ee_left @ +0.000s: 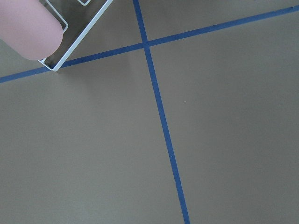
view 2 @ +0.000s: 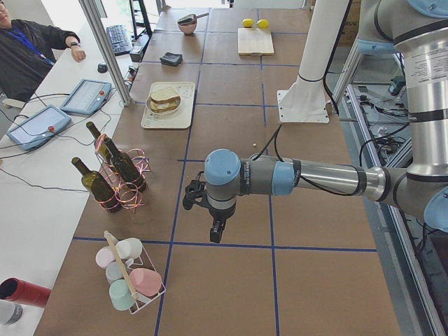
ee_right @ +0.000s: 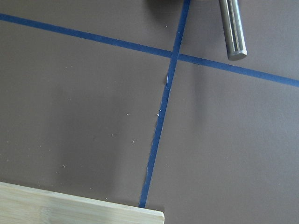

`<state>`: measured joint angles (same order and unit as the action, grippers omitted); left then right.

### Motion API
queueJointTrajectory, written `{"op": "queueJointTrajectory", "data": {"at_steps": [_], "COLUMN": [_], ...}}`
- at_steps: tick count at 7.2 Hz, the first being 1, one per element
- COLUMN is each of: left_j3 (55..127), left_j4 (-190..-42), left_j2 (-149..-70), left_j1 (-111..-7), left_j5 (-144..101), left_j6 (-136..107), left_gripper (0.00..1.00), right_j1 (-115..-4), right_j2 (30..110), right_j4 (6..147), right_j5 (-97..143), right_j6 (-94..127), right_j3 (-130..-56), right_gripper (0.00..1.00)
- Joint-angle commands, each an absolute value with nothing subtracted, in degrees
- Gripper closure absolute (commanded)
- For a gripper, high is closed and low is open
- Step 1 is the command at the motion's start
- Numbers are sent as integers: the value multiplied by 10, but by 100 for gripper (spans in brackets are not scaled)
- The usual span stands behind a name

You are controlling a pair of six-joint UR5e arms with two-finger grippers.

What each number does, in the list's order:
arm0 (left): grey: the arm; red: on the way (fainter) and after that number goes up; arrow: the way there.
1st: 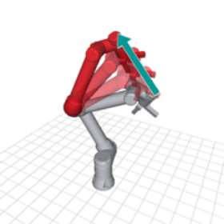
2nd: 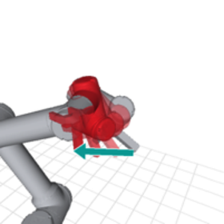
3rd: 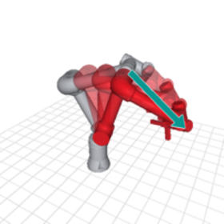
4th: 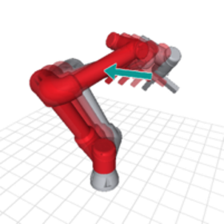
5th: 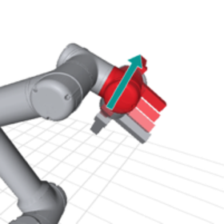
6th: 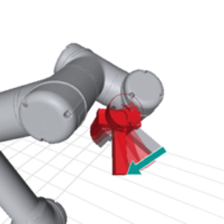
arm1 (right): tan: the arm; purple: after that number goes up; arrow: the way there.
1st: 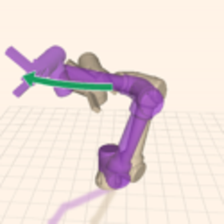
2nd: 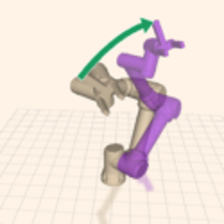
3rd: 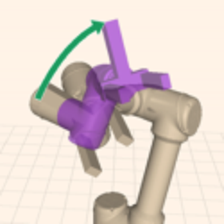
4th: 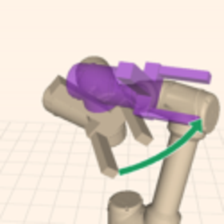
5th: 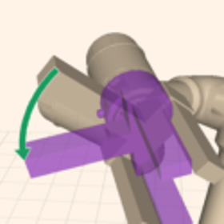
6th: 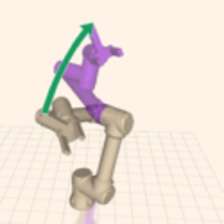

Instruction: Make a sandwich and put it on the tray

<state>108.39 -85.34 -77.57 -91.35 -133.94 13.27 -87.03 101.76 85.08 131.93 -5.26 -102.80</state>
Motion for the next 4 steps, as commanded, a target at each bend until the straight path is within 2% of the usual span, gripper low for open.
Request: {"op": "queueJointTrajectory", "data": {"at_steps": [1,4], "left_j3": [1083,1085], "left_j4": [-854,-854], "left_j2": [-776,-776], "left_j1": [-913,-914], "left_j5": [-1340,-1339], "left_j6": [133,132], "left_gripper": [0,0], "right_j1": [-870,-870], "right_j2": [1020,1021], "right_j4": [851,851], "right_j5": [1318,1320], "right_j6": [-54,-54], "right_j3": [-1028,-1027], "right_gripper": [0,0]}}
